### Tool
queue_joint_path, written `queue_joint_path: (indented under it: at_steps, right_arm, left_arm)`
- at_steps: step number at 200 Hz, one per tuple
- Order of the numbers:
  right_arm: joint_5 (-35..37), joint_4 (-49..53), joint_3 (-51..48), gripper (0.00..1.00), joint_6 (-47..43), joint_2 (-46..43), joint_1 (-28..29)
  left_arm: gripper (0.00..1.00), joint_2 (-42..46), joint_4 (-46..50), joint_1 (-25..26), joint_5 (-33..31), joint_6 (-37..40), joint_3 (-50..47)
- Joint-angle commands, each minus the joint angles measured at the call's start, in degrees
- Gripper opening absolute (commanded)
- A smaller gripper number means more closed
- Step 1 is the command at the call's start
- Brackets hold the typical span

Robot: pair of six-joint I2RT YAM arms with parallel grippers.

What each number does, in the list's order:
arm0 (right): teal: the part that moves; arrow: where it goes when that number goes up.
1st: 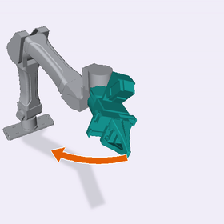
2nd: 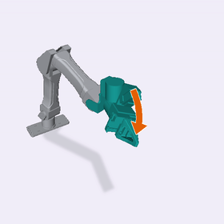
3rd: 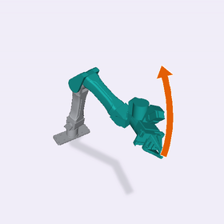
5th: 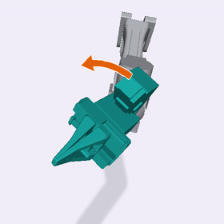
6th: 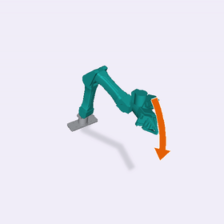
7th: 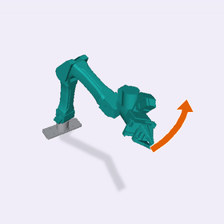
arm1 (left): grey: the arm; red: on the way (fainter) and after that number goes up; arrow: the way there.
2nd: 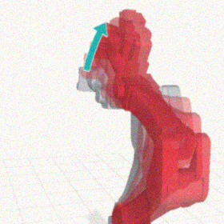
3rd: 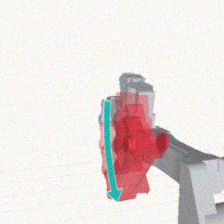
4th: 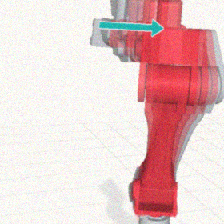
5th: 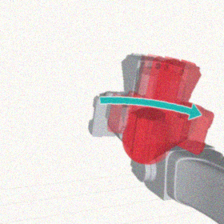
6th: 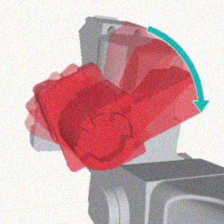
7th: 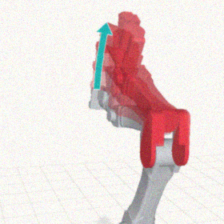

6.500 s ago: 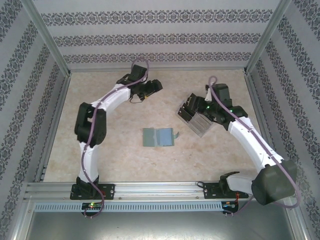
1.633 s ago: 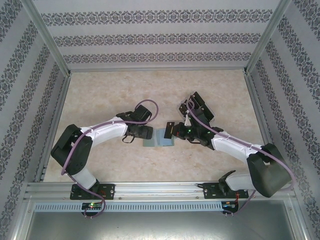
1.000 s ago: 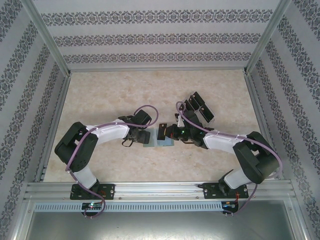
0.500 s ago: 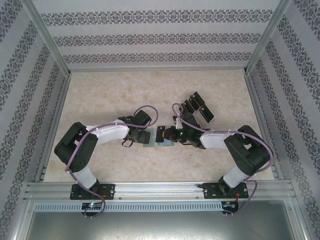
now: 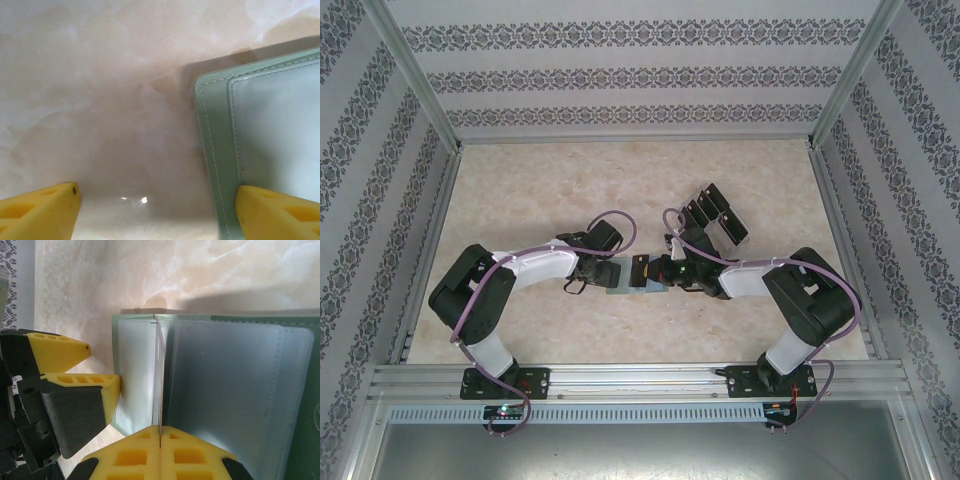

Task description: Put the credit cards into the card holder

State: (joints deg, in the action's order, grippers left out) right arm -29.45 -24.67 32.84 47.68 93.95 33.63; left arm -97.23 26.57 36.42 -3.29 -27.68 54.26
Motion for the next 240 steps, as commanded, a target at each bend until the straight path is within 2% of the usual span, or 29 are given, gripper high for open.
queue_joint_path:
  at_steps: [1,110,175,240]
  right_arm:
    - [-2.0,-0.2,-1.6,0.0,-0.7,0.9,0.8]
    - [-3.4,-0.6,-3.4,0.0,-1.0,1.1,-0.6]
    - [-8.2,0.6,-0.4,0.0,-2.0,5.3,-1.3]
    - [-8.6,0.6,1.0,0.0,-1.6,7.5,-1.3]
  left_arm:
    - [0.82,-1.4,1.9,0.4,-3.2,-0.8,-1.7]
    - [0.82,-1.4,2.1,0.4,-3.5,-0.5,-1.8]
    - [0.82,-1.5,2.0,0.4,-3.5,-0.5,-1.6]
    - [0.82,-1.5,2.0,0.4,-3.3,-0.6,-1.6]
